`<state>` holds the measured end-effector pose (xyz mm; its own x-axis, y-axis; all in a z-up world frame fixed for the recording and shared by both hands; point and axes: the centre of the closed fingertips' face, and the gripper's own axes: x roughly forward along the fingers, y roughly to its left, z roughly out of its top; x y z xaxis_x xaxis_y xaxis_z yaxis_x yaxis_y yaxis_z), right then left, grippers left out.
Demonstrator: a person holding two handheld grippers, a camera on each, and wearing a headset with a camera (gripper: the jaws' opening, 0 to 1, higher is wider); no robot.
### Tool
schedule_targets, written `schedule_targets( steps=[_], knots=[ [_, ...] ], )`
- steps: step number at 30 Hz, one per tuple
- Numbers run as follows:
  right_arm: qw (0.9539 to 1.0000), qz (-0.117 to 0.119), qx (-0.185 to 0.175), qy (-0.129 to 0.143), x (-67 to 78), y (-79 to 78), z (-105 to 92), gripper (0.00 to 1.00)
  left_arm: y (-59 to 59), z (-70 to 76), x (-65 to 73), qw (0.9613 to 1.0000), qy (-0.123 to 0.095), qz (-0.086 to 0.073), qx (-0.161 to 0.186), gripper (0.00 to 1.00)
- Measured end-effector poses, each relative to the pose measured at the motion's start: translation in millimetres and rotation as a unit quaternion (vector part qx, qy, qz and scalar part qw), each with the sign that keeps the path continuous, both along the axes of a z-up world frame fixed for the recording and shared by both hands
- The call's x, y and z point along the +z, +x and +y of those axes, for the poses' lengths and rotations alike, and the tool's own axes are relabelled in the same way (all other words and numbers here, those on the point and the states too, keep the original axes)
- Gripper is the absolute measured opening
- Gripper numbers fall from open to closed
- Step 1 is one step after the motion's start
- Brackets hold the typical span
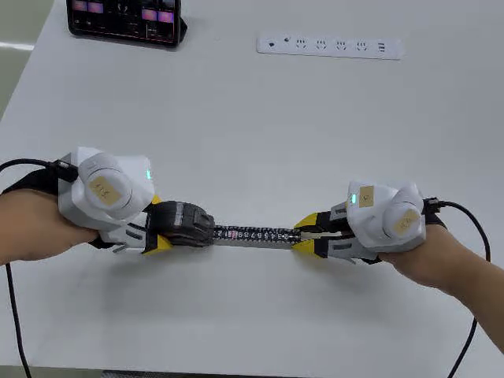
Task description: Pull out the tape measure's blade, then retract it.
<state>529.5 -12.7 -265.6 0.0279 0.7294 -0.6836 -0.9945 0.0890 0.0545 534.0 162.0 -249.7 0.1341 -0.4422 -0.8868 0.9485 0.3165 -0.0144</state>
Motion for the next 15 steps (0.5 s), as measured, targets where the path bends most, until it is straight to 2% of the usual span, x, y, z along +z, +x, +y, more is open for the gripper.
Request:
schedule_targets(
  steps=[15],
  knots=[
    [1.0000,0.000,-0.003,-0.008,0.0,-0.7,-12.5,0.09,-0.2,0.0,0.1,1.0000,0.001,-0.001,-0.001,0.29]
  ],
)
